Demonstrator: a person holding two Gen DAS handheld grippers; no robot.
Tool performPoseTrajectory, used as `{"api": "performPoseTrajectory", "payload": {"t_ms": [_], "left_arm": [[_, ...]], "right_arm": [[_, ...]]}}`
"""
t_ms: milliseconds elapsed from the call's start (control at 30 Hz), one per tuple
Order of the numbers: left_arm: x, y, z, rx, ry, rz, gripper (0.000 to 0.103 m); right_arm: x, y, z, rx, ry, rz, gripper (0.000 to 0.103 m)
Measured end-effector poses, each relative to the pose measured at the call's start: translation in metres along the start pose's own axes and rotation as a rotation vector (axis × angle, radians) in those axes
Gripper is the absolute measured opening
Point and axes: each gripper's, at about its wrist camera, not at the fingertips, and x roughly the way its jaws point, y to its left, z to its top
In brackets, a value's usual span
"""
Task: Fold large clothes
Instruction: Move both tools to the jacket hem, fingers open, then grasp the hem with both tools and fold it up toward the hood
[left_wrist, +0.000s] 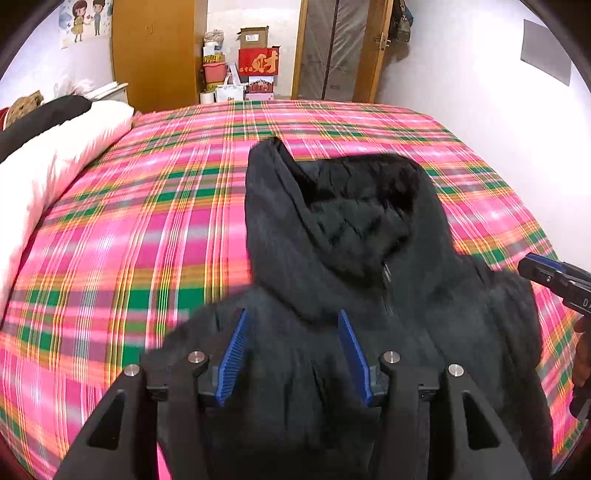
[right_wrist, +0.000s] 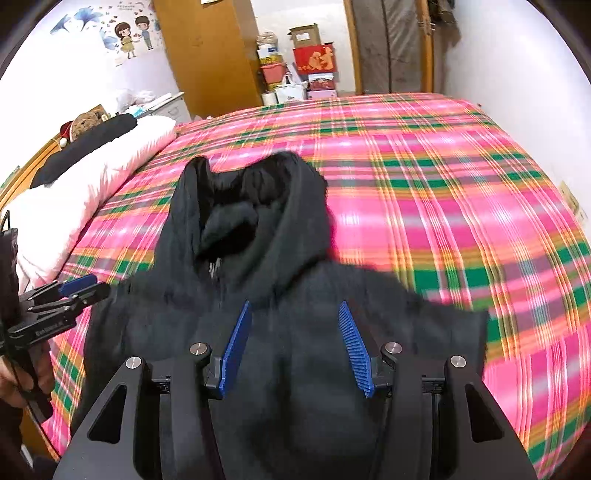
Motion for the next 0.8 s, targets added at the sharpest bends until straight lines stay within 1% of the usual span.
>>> {"api": "performPoseTrajectory", "payload": {"t_ms": [100,200,300,367,467,500,533,567,600,633,700,800], "left_arm": [[0.032,0.009,0.028,-0.028,0.012,-0.003,0.054],[0.066,0.021,0.049,-0.054,0.026,0.024,0.054],[0.1,0.035,0.064,-0.099,0.048,0.041,0.054],[0.119,0.04,0.07,-0.112,0.056,0.043,0.054],[0.137,0.043,0.078,-0.127,0.051,0.022,0.054],[0.14,0.043,0.079,-0.134,0.05,0.009,0.049],[0.141,0.043,0.08,-0.143,0.043,-0.01,0.031],[0.142,0.041,0.08,-0.145,0.043,-0.025,0.023],[0.14,0.04,0.079,-0.141,0.039,-0.036,0.009],[0.136,0.038,0.078,-0.132,0.027,-0.042,0.006],[0.122,0.037,0.076,-0.123,-0.005,-0.046,0.004],[0.088,0.038,0.071,-0.142,-0.058,-0.08,0.003]], "right_arm": [[0.035,-0.003,0.03,0.003,0.013,0.002,0.05],[0.067,-0.01,0.051,0.035,0.027,0.004,0.05],[0.094,-0.015,0.071,0.06,0.021,0.003,0.05],[0.11,-0.016,0.083,0.062,0.012,-0.003,0.05],[0.129,-0.016,0.096,0.064,0.021,-0.012,0.05],[0.135,-0.016,0.1,0.061,0.036,-0.015,0.05],[0.139,-0.014,0.101,0.058,0.046,-0.021,0.043],[0.14,-0.012,0.102,0.053,0.052,-0.023,0.017],[0.139,-0.011,0.1,0.048,0.054,-0.019,0.012],[0.134,-0.009,0.099,0.042,0.042,-0.017,0.01],[0.118,-0.008,0.096,0.039,0.013,-0.007,0.009],[0.081,-0.011,0.09,0.065,-0.034,0.024,0.008]]}}
